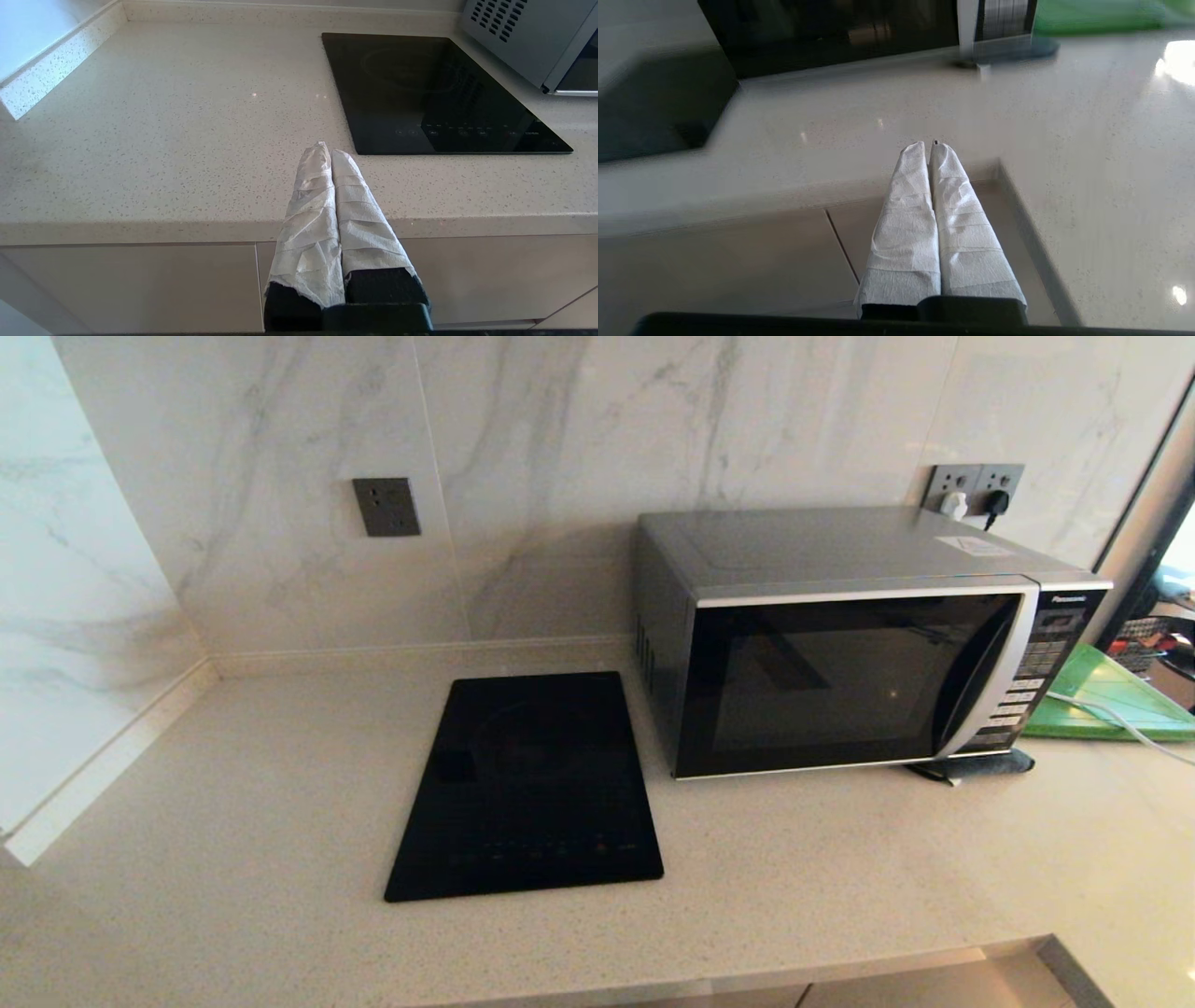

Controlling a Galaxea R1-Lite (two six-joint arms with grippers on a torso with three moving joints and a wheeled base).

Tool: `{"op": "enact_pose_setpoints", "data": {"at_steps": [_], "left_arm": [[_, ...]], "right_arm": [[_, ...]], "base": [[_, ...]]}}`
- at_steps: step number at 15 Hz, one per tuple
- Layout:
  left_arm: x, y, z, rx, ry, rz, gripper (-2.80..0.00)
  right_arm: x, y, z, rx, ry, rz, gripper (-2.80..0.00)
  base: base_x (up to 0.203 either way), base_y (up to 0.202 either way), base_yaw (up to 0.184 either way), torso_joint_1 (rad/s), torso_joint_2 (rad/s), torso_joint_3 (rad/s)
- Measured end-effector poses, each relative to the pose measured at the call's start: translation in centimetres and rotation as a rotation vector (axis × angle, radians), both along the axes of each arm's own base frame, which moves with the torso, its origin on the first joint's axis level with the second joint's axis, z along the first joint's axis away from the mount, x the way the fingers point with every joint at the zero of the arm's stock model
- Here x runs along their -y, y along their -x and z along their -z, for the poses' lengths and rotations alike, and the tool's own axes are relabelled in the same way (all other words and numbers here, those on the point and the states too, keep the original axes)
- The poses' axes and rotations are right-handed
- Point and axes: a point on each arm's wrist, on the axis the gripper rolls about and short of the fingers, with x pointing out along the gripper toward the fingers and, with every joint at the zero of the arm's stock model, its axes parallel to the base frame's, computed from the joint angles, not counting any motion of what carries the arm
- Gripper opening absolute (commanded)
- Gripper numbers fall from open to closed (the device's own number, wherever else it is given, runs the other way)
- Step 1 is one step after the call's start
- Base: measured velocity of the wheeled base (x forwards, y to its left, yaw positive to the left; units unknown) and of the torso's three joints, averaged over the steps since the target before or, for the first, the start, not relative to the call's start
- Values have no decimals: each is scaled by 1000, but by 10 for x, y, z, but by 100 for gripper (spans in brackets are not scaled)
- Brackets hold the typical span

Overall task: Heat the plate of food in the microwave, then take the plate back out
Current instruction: Open the microwave oven

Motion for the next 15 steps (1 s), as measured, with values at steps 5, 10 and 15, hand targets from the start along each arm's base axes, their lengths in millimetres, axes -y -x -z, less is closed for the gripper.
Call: {"op": "enact_pose_setpoints", "data": {"at_steps": [5, 10, 15], "left_arm": [[0, 0, 0, 0, 0, 0, -280], [0, 0, 0, 0, 0, 0, -280], [0, 0, 0, 0, 0, 0, -280]], "right_arm": [[0, 23, -73, 199, -9, 5, -280], [3, 1, -162, 176, -4, 132, -280], [9, -64, -206, 0, 162, 450, -280]], "base": [[0, 0, 0, 0, 0, 0], [0, 0, 0, 0, 0, 0], [0, 0, 0, 0, 0, 0]]}}
